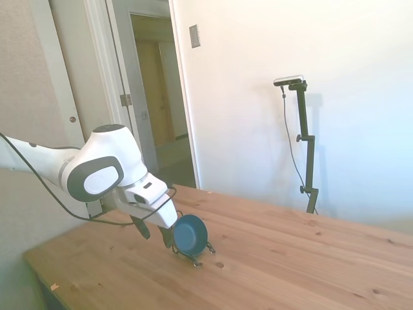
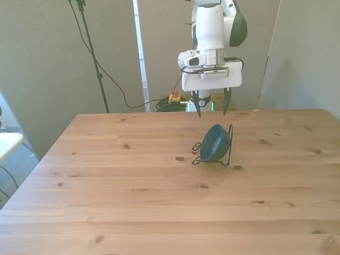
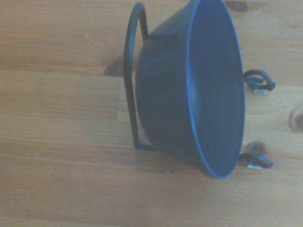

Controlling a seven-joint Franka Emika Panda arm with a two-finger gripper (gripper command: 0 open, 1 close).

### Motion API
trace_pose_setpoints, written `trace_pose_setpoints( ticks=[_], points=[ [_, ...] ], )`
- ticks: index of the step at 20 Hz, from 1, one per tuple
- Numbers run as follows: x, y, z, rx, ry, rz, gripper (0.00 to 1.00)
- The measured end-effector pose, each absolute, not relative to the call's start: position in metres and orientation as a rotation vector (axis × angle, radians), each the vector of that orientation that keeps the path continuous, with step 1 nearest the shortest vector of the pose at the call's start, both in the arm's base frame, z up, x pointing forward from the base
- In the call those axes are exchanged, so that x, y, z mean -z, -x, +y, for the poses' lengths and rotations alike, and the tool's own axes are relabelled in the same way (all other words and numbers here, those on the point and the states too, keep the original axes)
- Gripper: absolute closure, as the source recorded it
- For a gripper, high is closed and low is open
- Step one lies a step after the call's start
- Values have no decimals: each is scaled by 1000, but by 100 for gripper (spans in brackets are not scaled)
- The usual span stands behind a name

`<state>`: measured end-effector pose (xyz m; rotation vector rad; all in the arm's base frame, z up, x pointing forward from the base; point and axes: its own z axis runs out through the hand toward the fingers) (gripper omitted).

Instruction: Unload the bowl

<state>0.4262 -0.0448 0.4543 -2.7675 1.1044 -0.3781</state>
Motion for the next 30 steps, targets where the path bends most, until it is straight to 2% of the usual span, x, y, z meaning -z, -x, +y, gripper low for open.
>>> trace_pose_setpoints(
  ticks=[6,18,19,30],
  points=[
    [-466,-444,-63,448,2755,1004,0],
    [-426,-480,-54,432,2763,541,0],
    [-424,-481,-53,429,2763,519,100],
    [-416,-478,-51,415,2768,467,100]
  ],
)
